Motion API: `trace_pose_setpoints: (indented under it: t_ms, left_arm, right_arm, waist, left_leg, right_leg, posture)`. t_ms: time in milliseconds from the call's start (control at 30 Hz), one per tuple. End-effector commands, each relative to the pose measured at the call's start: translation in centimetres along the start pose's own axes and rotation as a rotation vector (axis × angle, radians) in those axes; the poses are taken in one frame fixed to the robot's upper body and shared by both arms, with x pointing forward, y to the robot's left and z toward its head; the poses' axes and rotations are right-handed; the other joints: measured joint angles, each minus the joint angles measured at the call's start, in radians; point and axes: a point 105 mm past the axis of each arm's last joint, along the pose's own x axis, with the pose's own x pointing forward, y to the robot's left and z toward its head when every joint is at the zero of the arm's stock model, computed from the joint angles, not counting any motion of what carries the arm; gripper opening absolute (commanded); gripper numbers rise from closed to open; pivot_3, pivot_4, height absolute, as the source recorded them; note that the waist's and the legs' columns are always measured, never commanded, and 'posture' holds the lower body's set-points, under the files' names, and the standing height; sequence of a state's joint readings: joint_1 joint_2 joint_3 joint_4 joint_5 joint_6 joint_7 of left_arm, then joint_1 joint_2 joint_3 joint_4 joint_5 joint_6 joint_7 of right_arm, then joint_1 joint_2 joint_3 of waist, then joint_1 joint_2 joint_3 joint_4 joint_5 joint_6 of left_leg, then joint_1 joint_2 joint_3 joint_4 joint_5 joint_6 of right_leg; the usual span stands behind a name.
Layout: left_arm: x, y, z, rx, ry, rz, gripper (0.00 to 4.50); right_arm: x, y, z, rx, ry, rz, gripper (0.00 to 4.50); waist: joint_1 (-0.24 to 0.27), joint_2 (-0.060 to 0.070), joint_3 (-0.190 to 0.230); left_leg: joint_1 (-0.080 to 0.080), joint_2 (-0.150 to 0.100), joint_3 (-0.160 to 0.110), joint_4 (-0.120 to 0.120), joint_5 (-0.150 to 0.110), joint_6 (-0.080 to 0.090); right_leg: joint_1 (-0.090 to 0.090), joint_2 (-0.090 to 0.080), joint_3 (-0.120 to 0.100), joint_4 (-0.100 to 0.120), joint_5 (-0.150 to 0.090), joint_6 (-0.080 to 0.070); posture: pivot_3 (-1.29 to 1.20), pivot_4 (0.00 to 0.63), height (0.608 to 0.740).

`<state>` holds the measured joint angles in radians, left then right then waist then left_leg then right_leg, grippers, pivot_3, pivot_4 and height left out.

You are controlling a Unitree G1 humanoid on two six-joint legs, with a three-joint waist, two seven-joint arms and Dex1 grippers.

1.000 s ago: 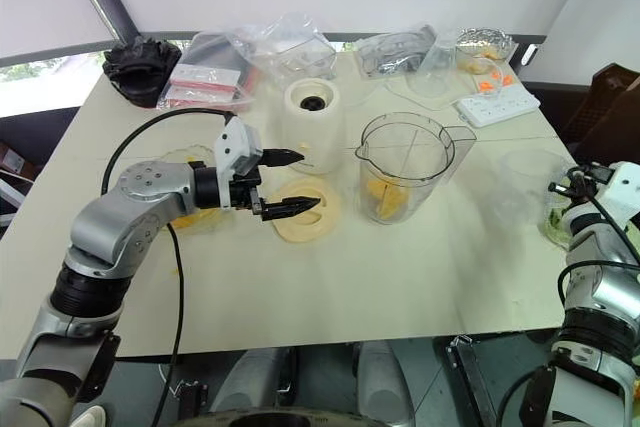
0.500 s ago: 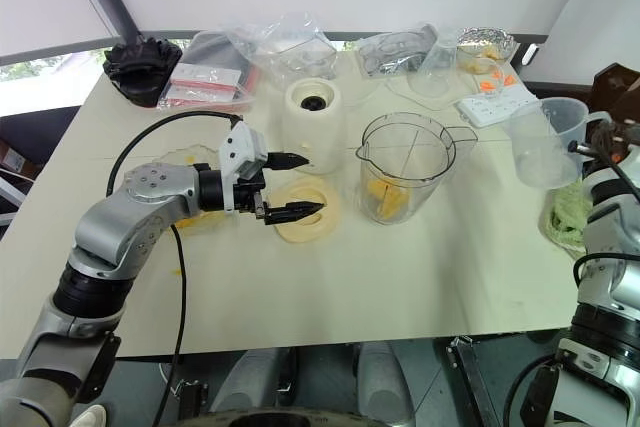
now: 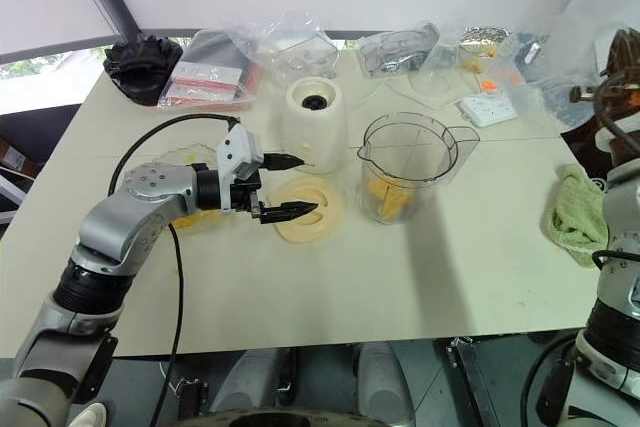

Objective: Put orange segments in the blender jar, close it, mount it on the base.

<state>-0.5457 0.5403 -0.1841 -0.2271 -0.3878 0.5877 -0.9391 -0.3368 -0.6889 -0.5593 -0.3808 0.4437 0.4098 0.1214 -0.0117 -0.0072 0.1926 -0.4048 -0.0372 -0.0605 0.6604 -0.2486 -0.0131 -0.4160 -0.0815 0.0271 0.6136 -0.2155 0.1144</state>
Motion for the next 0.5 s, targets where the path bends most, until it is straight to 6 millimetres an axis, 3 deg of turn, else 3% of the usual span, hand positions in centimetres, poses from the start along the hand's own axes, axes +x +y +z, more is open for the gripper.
trace_pose_setpoints:
  t_ms: [33,500]
  left_arm:
    - [0.1,0.2,0.8,0.054,-0.015,-0.012,4.50]
    - [-0.1,0.8,0.3,0.069,0.001,-0.025,4.50]
  right_arm:
    - [-0.3,0.6,2.5,-0.096,-0.079,0.025,0.04]
    - [-2.2,3.3,3.5,-0.243,-0.101,0.132,0.04]
  waist:
    - [0.000,0.000,0.000]
    - [0.001,0.000,0.000]
  left_leg:
    - [-0.001,0.000,0.000,0.000,0.000,0.000]
    - [-0.004,0.000,0.000,0.000,0.000,0.000]
  right_leg:
    - [-0.001,0.000,0.000,0.000,0.000,0.000]
    - [-0.005,0.000,0.000,0.000,0.000,0.000]
  posture:
    - [0.00,0.150,0.740]
    - [0.00,0.150,0.740]
